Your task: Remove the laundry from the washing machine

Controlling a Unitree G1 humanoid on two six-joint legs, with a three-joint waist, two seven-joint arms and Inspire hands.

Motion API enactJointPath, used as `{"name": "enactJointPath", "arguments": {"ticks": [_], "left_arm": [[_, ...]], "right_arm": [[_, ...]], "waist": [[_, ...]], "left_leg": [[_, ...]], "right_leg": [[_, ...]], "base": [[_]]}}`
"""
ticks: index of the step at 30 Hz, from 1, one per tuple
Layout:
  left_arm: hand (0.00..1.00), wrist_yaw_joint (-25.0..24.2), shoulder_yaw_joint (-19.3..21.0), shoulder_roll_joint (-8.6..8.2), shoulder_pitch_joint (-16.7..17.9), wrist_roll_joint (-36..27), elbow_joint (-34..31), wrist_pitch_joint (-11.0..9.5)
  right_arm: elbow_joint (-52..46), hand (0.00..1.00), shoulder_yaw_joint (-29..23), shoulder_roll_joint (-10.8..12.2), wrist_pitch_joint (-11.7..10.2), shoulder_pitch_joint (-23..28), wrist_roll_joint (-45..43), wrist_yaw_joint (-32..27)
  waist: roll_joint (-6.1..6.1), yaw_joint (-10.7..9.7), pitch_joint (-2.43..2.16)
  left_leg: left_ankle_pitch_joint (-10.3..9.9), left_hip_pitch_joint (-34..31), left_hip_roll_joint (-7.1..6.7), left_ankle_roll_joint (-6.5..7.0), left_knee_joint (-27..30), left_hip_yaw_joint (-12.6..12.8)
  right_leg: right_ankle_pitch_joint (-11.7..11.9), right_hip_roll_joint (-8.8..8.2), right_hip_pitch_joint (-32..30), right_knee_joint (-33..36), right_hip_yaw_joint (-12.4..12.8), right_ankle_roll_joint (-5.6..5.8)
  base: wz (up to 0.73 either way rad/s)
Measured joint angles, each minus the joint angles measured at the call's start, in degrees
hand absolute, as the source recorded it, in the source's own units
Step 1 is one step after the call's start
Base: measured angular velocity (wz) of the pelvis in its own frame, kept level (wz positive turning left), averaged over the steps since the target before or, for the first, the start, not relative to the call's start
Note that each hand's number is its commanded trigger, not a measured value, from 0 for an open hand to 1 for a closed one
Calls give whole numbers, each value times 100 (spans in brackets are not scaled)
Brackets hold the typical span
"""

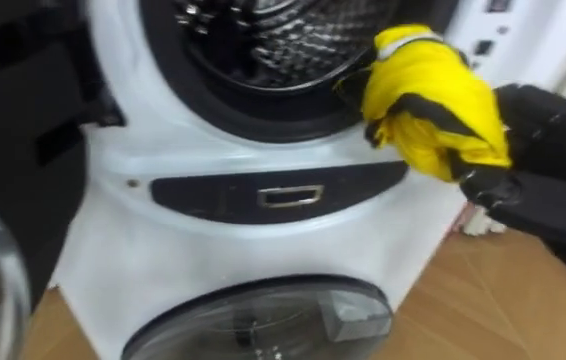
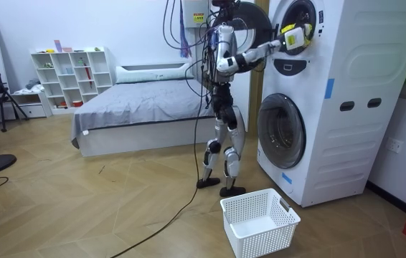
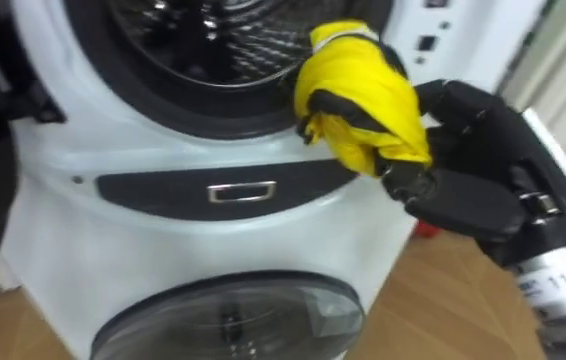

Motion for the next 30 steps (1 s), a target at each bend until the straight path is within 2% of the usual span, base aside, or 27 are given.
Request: {"name": "enactJointPath", "arguments": {"ticks": [3, 6, 11, 13, 14, 16, 17, 18, 19, 20, 22, 24, 26, 27, 30], "left_arm": [[0, 0, 45, 39, 16, 13, -53, 1], [0, 6, 52, 46, 10, 45, -67, 0], [0, 36, -22, 94, 0, 173, -72, -12], [0, 32, -87, 131, 2, 183, -68, -13], [0, 30, -89, 132, 2, 232, -65, -13], [0, 17, -138, 168, -32, 313, -15, -12], [0, 16, -137, 179, -47, 313, -2, -8], [0, 13, -137, 195, -77, 300, 0, -5], [0, 4, -160, 209, -108, 259, 2, -1], [0, 0, -212, 222, -126, 245, 1, 0], [0, -49, -328, 247, -248, 236, 23, 16], [0, -67, -384, 247, -371, 233, 43, 33], [0, -85, -490, 247, -441, 232, 47, 35], [0, -95, -551, 247, -519, 234, 58, 69], [0, -101, -730, 248, -727, 196, 59, 83]], "right_arm": [[-15, 100, -282, 0, 0, 102, -14, 67], [-15, 100, -411, 6, 0, 213, -25, 83], [227, 100, -423, 17, 0, 623, -3, 293], [443, 100, -423, 26, 8, 842, -4, 356], [478, 100, -423, 29, 10, 893, -4, 362], [723, 100, -422, 35, 9, 1063, -26, 487], [838, 100, -422, 35, 9, 1072, -27, 531], [1054, 100, -422, 35, 17, 1059, -25, 576], [1193, 100, -422, 34, 57, 1054, -33, 568], [1247, 100, -422, 34, 69, 1054, -45, 560], [1499, 100, -422, 37, 62, 1056, -141, 567], [1742, 100, -417, 52, 74, 1058, -337, 562], [1893, 100, -413, 75, 76, 1058, -542, 537], [1987, 100, -390, 76, 74, 1037, -545, 510], [2348, 100, -357, 80, 73, 990, -539, 430]], "waist": [[-13, -144, -8], [3, -212, 0], [0, -406, 10], [-48, -497, 10], [-55, -507, 7], [-72, -661, 3], [-51, -686, 13], [-77, -698, 1], [-41, -703, 25], [-39, -721, 25], [39, -885, 39], [80, -923, 57], [129, -929, 48], [160, -951, 54], [211, -971, 30]], "left_leg": [[-22, 19, 19, -20, 2, 159], [-80, 68, 59, -46, 12, 430], [-143, 100, 99, -91, 18, 831], [-150, 77, 94, -102, 7, 1015], [-153, 69, 97, -106, 7, 1060], [-160, 43, 95, -116, 14, 1155], [-161, 37, 89, -116, 14, 1188], [-168, 35, 80, -127, 12, 1313], [-182, 11, 87, -128, 17, 1408], [-191, -2, 86, -125, 26, 1427], [-206, -48, 77, -104, 46, 1551], [-220, -54, 71, -95, 60, 1618], [-238, -70, 62, -95, 66, 1743], [-252, -127, 58, -85, 102, 1742], [-271, -317, 44, -52, 182, 1786]], "right_leg": [[46, 89, -13, -29, 216, 1], [116, 183, -22, -36, 401, -15], [178, 334, -94, 1, 705, -35], [193, 388, -188, 69, 849, -35], [207, 404, -204, 65, 889, -35], [240, 445, -256, 66, 985, -33], [252, 464, -275, 70, 1039, -26], [295, 517, -304, 61, 1190, -13], [331, 533, -330, 45, 1240, -10], [340, 543, -344, 49, 1274, -3], [370, 562, -407, 53, 1363, 25], [386, 580, -421, 65, 1428, 41], [406, 619, -471, 86, 1532, 60], [426, 624, -517, 90, 1569, 73], [469, 623, -690, 108, 1656, 108]], "base": [[-29], [-46], [-42], [-38], [-38], [-25], [-35], [-49], [-48], [-33], [-21], [-22], [-30], [-22], [-13]]}}
